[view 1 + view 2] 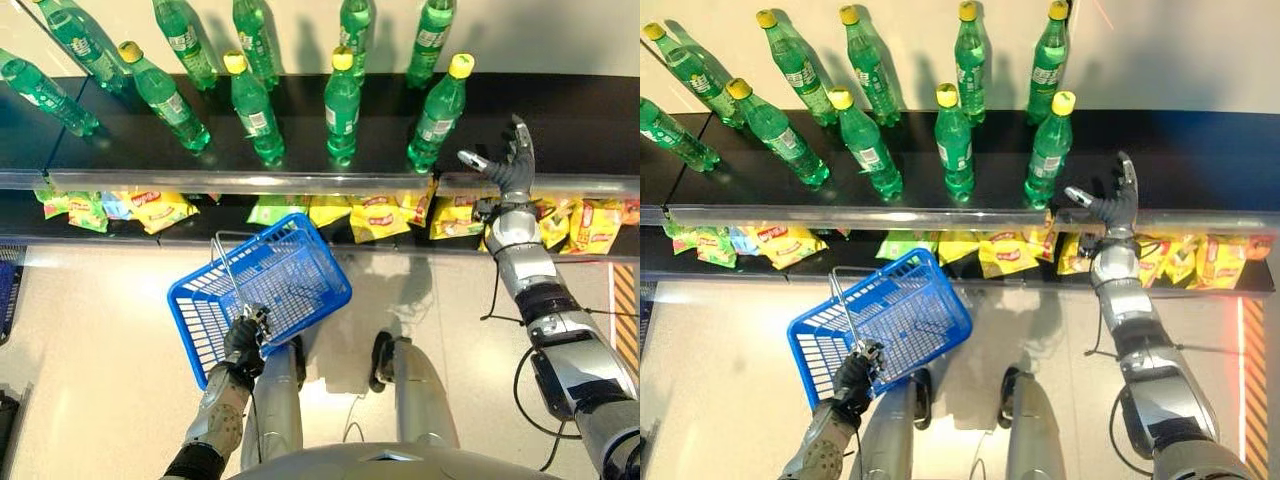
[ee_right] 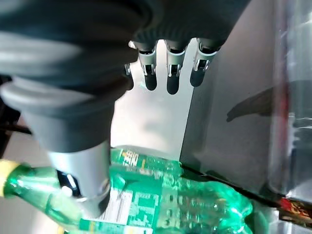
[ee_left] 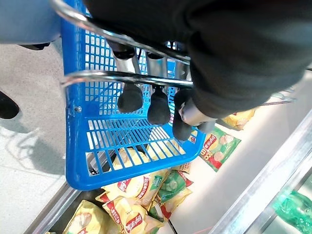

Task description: Pick up the snacks into the basket

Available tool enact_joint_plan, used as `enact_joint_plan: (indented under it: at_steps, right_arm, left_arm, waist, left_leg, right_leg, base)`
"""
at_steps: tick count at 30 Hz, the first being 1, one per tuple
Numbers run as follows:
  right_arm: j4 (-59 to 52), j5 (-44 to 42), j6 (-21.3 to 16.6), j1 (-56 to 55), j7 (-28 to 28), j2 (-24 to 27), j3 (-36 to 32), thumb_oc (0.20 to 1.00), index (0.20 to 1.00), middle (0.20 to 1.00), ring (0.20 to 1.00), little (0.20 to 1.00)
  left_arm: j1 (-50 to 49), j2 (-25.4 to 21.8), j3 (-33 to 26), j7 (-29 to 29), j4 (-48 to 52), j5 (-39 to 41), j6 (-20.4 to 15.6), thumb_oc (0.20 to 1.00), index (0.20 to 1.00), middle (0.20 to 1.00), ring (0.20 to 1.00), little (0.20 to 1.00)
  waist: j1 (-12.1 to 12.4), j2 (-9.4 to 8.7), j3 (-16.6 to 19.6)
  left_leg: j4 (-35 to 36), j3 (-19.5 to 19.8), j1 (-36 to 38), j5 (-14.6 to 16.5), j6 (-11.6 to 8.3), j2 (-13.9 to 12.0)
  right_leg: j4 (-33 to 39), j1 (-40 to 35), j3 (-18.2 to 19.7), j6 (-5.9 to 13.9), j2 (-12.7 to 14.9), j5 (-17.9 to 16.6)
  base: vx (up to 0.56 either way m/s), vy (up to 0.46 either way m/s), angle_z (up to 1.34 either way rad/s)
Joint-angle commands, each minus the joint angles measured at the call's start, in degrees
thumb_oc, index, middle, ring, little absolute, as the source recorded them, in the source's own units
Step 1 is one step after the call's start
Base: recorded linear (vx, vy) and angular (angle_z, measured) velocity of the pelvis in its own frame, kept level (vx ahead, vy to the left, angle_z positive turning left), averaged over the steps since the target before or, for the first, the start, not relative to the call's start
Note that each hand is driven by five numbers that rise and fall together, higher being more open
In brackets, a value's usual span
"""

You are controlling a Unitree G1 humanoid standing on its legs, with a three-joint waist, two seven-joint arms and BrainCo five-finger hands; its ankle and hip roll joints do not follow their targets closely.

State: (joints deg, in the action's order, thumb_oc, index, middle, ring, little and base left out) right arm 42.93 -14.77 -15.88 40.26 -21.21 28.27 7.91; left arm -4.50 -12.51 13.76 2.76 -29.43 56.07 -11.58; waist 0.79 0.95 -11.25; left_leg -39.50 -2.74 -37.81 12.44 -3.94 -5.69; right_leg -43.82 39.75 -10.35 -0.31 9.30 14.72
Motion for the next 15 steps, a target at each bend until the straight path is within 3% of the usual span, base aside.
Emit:
enact_joint_plan:
  at_steps: [1, 9, 15]
  right_arm:
    - [3.53, -2.51, -1.23, 7.15, 1.79, 2.91, 3.35, 1.0, 1.0, 1.0, 1.0, 1.0]
    - [5.02, -2.43, -0.81, 9.68, 2.54, 2.62, 4.93, 1.0, 1.0, 1.0, 1.0, 1.0]
    - [12.61, -4.15, -0.04, 16.34, 3.14, 2.49, 7.79, 1.0, 1.0, 1.0, 1.0, 1.0]
  left_arm:
    - [-1.52, -1.0, 2.39, 2.6, 7.46, 2.21, -2.06, 0.2, 0.2, 0.2, 0.2, 0.2]
    - [-1.84, -1.04, 2.31, 2.91, 7.04, 2.6, -1.85, 0.2, 0.2, 0.2, 0.2, 0.2]
    - [-1.51, -1.66, 2.85, 2.98, 6.99, 3.09, -1.79, 0.2, 0.2, 0.2, 0.2, 0.2]
  waist:
    - [0.51, 0.98, 1.63]
    - [0.64, 0.92, 1.87]
    - [1.33, 0.96, 1.65]
  left_leg:
    - [0.46, -2.4, -0.26, 0.04, 5.38, 3.15]
    - [0.66, -2.39, -0.79, -0.24, 5.46, 3.26]
    - [0.51, -2.35, -1.37, -0.54, 5.52, 3.41]
  right_leg:
    - [2.64, -2.03, -0.81, 2.8, -1.62, -2.34]
    - [2.7, -1.48, -0.84, 2.9, -1.6, -2.89]
    - [2.45, -0.88, -1.0, 2.95, -1.39, -3.26]
  base:
    - [0.0, 0.0, 0.0]
    - [0.0, 0.001, 0.01]
    - [0.0, 0.0, 0.0]
